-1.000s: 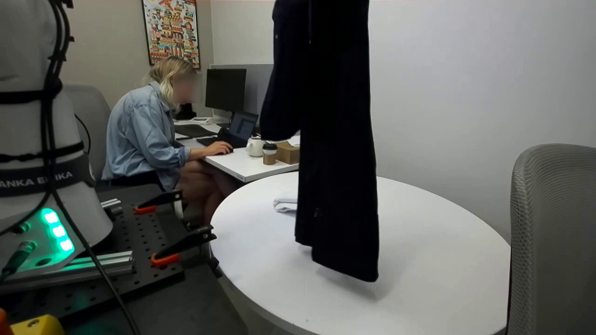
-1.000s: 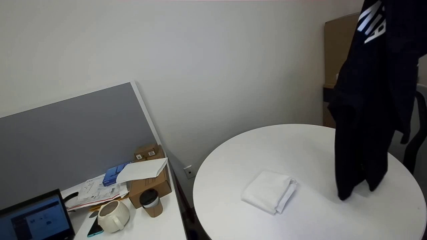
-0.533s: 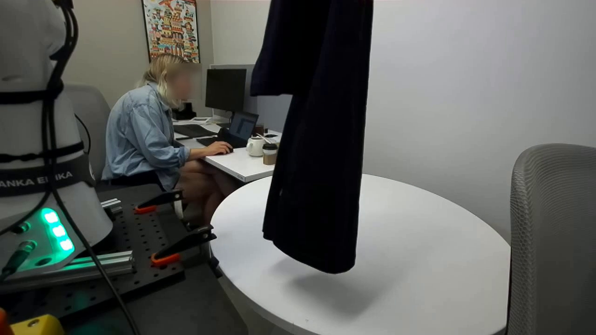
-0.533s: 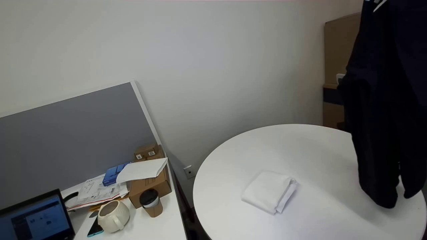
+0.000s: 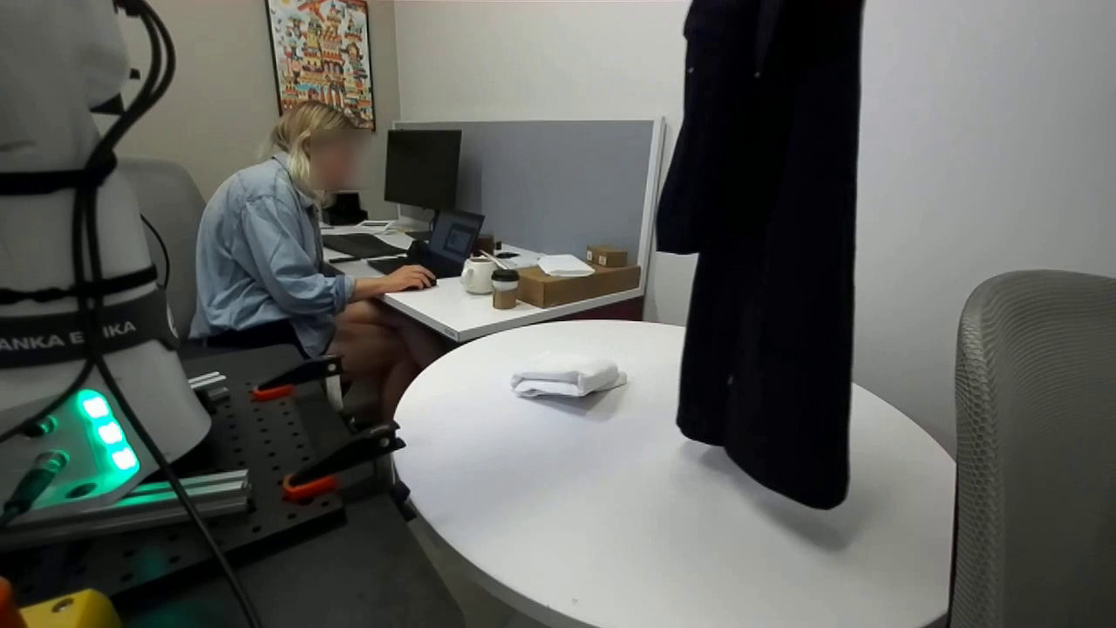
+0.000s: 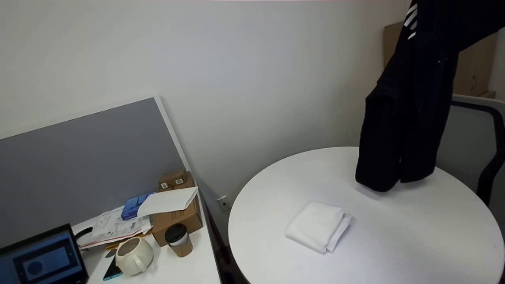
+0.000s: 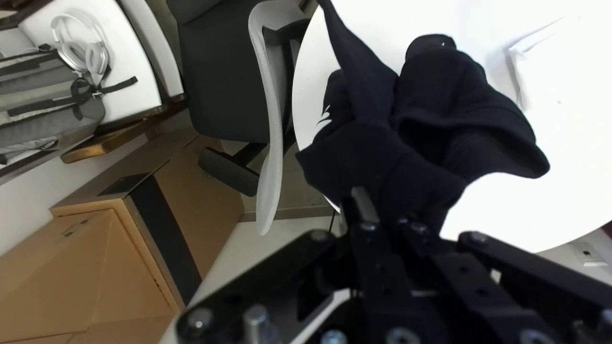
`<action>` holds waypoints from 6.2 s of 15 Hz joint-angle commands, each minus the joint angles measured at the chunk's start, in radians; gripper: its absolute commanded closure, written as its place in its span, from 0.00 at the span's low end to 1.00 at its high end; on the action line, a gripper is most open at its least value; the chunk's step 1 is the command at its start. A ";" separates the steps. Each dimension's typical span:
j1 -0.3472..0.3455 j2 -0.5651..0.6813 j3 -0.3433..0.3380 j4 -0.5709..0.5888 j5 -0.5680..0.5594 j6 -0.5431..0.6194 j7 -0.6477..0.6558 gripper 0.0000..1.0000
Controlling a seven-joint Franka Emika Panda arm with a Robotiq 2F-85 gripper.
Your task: Move the black shirt from the table to the back of the chair
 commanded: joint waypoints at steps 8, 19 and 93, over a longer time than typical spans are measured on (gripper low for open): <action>-0.271 0.418 -0.078 0.450 0.247 -0.117 -0.056 0.99; -0.273 0.557 0.048 0.667 0.181 -0.253 0.052 0.99; -0.378 0.913 -0.019 0.721 -0.186 0.036 -0.053 0.04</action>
